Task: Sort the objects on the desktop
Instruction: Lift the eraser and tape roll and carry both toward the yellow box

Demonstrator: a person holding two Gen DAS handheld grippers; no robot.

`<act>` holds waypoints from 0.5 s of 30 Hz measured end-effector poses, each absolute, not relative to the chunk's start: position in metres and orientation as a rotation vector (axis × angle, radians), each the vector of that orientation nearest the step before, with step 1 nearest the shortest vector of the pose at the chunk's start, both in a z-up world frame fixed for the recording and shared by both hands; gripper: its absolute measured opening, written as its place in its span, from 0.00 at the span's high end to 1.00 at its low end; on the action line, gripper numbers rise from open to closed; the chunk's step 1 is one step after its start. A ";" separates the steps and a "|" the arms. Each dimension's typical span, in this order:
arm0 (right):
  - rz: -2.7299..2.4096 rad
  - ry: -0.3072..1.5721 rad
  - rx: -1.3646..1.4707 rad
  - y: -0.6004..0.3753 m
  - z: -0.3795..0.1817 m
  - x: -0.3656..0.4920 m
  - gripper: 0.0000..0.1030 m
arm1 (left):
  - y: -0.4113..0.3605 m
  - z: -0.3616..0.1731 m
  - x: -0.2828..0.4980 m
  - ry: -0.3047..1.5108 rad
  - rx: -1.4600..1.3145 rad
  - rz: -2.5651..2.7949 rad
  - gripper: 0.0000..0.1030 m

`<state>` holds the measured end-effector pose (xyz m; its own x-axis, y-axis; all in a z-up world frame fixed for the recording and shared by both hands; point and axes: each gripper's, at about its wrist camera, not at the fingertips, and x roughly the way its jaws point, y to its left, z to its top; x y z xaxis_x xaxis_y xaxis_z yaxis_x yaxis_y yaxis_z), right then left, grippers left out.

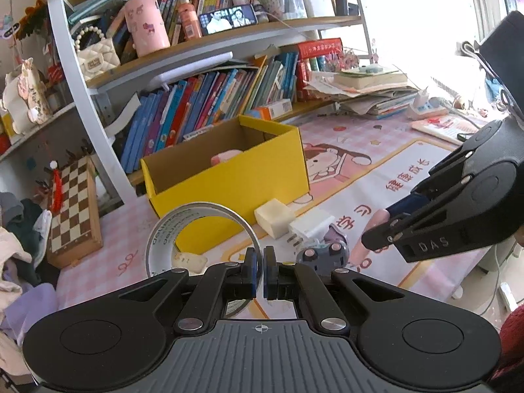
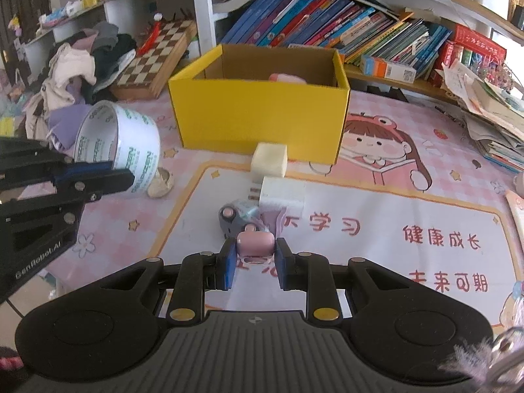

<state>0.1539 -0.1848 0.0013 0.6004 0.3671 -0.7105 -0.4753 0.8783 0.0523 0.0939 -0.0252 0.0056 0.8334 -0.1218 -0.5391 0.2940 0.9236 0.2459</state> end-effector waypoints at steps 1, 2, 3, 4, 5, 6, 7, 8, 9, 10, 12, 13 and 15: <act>0.489 0.783 -0.142 -0.185 0.004 0.155 0.78 | -0.025 0.007 0.094 0.538 0.328 -0.225 0.98; 0.487 0.778 -0.138 -0.185 0.006 0.156 0.78 | -0.024 0.009 0.095 0.532 0.327 -0.224 0.98; 0.487 0.773 -0.134 -0.185 0.008 0.158 0.78 | -0.024 0.010 0.095 0.526 0.325 -0.224 0.98; 0.486 0.769 -0.129 -0.185 0.010 0.159 0.78 | -0.023 0.012 0.096 0.521 0.323 -0.224 0.98; 0.485 0.765 -0.122 -0.185 0.012 0.161 0.78 | -0.023 0.014 0.097 0.515 0.321 -0.225 0.98; 0.486 0.761 -0.116 -0.185 0.015 0.164 0.78 | -0.022 0.016 0.099 0.509 0.319 -0.226 0.98; 0.487 0.757 -0.112 -0.185 0.017 0.166 0.78 | -0.021 0.018 0.101 0.503 0.318 -0.227 0.98; 0.489 0.750 -0.110 -0.185 0.019 0.168 0.78 | -0.021 0.021 0.103 0.497 0.316 -0.227 0.98; 0.492 0.743 -0.108 -0.184 0.022 0.171 0.78 | -0.020 0.023 0.105 0.490 0.316 -0.227 0.98; 0.496 0.735 -0.107 -0.184 0.025 0.174 0.78 | -0.020 0.025 0.107 0.483 0.315 -0.228 0.98; 0.504 0.716 -0.106 -0.182 0.031 0.180 0.78 | -0.020 0.029 0.112 0.468 0.319 -0.227 0.98; 0.508 0.707 -0.106 -0.182 0.033 0.183 0.78 | -0.021 0.032 0.115 0.462 0.321 -0.227 0.98; 0.517 0.687 -0.109 -0.181 0.040 0.192 0.78 | -0.022 0.035 0.122 0.451 0.324 -0.225 0.98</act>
